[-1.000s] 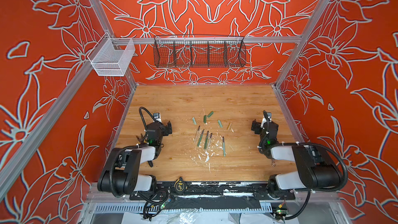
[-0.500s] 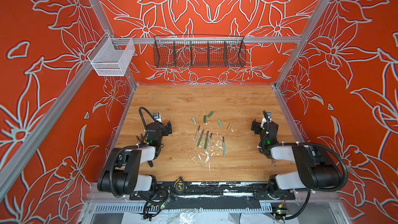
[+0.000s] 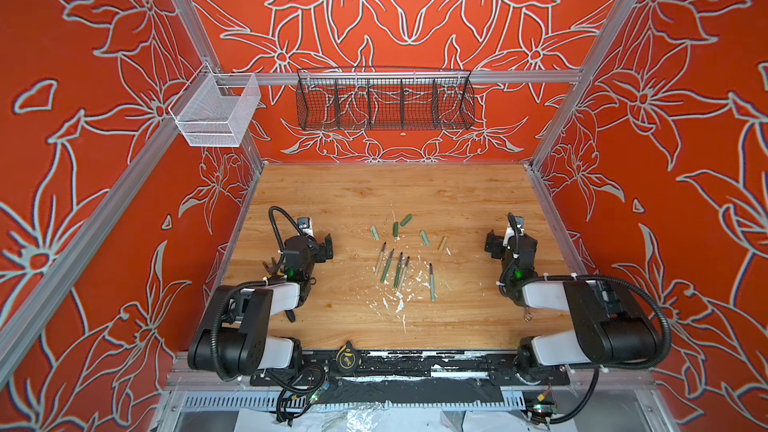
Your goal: Insert the pens into the pen caps
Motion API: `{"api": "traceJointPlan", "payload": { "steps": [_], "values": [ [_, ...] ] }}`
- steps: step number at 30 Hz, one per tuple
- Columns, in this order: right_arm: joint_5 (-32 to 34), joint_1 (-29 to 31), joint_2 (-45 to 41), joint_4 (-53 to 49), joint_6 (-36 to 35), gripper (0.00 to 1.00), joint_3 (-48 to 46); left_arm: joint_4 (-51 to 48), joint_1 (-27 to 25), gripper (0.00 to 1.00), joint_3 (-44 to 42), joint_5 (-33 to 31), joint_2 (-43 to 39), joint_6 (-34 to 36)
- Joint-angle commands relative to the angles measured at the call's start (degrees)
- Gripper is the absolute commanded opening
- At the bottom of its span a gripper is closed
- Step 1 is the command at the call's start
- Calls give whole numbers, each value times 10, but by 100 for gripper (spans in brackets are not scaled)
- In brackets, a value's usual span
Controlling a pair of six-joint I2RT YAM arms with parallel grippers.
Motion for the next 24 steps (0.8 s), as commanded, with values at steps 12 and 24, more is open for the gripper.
{"api": "traceJointPlan", "payload": {
  "steps": [12, 24],
  "values": [
    [-4, -3, 3, 1, 8, 97, 9, -394, -56, 97, 170, -278, -95, -176],
    [1, 7, -15, -28, -5, 97, 14, -711, -117, 97, 370, -196, -57, -253]
  ]
}}
